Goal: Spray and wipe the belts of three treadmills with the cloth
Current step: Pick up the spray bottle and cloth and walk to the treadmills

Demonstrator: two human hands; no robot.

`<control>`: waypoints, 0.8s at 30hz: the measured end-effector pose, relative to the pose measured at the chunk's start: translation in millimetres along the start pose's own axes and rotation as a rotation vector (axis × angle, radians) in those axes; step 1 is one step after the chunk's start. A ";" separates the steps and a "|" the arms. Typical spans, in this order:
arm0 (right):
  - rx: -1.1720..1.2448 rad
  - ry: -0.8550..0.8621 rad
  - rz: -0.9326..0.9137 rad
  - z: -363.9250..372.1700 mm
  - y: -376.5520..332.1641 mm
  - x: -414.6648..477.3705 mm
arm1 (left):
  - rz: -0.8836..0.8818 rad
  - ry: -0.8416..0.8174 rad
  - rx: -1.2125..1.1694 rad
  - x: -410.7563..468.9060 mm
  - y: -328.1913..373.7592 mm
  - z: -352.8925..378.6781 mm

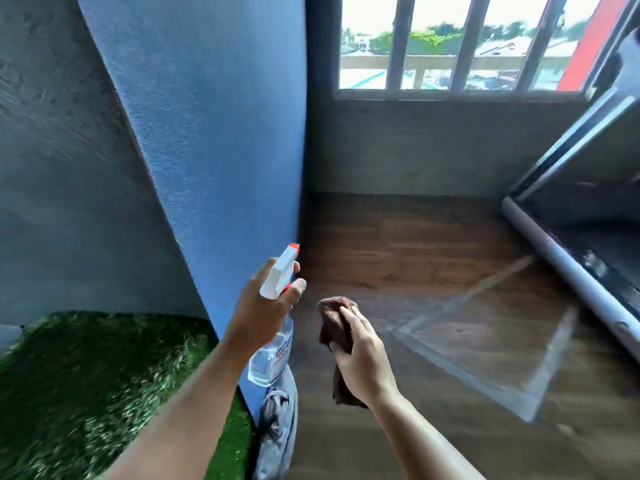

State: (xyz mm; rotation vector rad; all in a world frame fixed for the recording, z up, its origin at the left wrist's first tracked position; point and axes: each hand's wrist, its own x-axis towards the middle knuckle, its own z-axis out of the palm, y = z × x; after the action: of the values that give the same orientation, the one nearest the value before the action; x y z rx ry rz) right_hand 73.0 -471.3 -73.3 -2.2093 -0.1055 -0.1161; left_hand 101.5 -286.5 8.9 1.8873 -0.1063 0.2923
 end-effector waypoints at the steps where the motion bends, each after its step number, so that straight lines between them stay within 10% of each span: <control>1: -0.003 0.025 0.010 -16.6 11.6 0.0 | 0.012 -0.014 -0.011 2.3 4.6 19.1; 24: -0.115 0.571 0.261 -308.9 230.1 24.3 | 0.027 -0.489 -0.258 79.5 67.7 387.3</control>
State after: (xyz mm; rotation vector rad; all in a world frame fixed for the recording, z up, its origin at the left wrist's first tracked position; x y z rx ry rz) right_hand 110.2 -855.5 -68.9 -2.1956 0.5139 -0.6096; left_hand 221.2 -667.7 -26.6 1.6657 -0.4769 -0.1657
